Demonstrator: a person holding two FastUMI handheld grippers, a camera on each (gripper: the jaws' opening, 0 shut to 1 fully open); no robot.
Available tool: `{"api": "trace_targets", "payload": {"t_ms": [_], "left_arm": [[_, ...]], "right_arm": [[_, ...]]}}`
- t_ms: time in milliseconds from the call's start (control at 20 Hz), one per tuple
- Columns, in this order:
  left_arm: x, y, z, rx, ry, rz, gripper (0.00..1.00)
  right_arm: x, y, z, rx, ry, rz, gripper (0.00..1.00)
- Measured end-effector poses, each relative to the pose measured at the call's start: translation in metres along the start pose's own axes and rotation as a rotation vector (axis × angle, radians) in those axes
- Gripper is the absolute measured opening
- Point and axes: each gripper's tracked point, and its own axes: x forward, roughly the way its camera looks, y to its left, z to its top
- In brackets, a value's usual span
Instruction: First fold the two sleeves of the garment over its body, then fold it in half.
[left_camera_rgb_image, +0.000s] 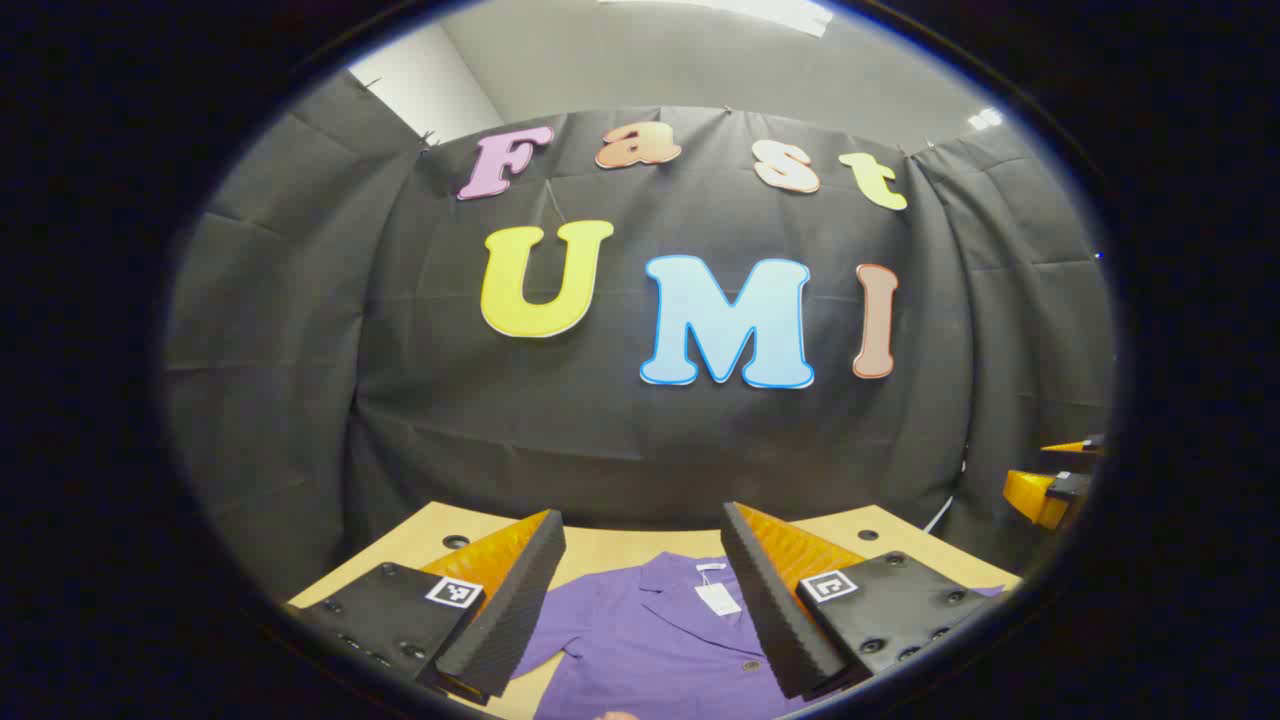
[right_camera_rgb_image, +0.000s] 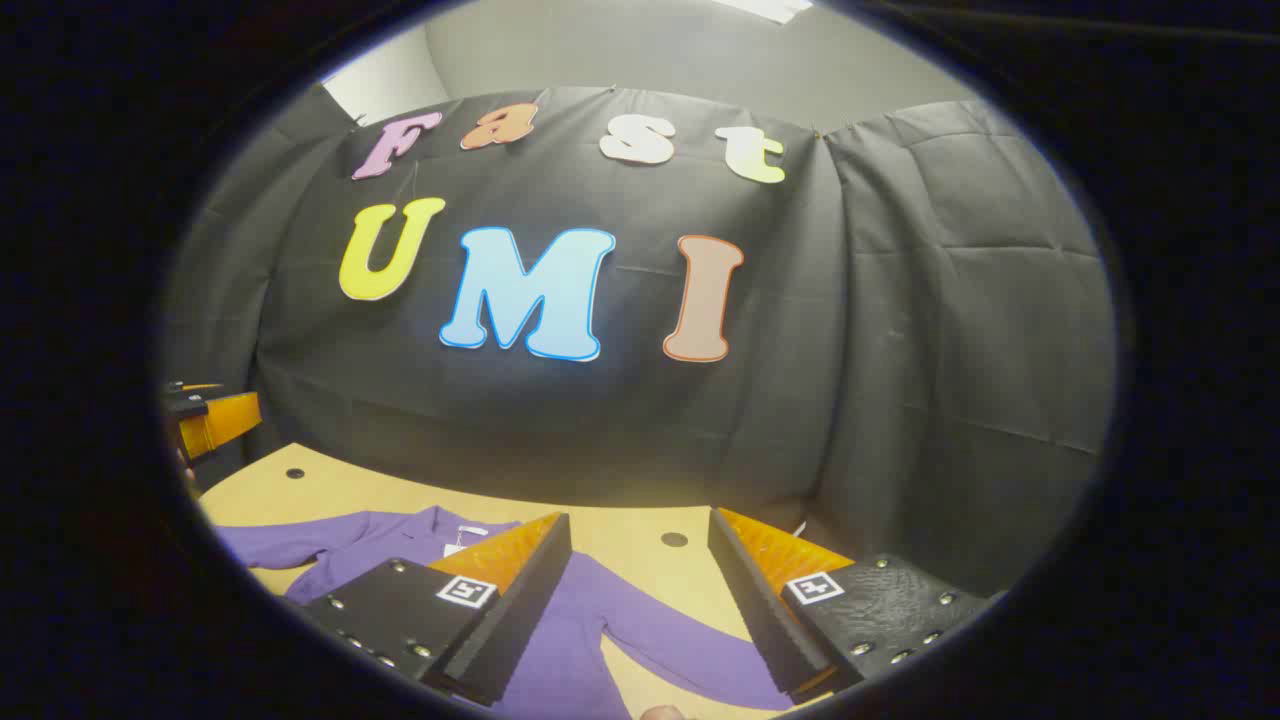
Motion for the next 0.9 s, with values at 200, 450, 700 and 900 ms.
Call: {"api": "trace_targets", "payload": {"t_ms": [200,450,700,900], "left_arm": [[0.000,0.000,-0.001,-0.005,0.002,0.010,1.00],[0.001,0.001,-0.004,-0.004,0.009,0.019,1.00],[0.000,0.000,-0.002,0.020,0.005,0.018,1.00],[-0.005,-0.004,-0.003,0.029,0.006,0.018,1.00]], "right_arm": [[-0.001,-0.001,-0.004,0.011,0.008,0.001,0.90],[-0.001,-0.004,-0.014,0.029,0.036,0.000,0.90],[0.001,-0.009,-0.018,0.068,0.053,-0.003,0.90],[0.007,-0.026,-0.038,0.067,0.125,-0.049,0.90]]}}
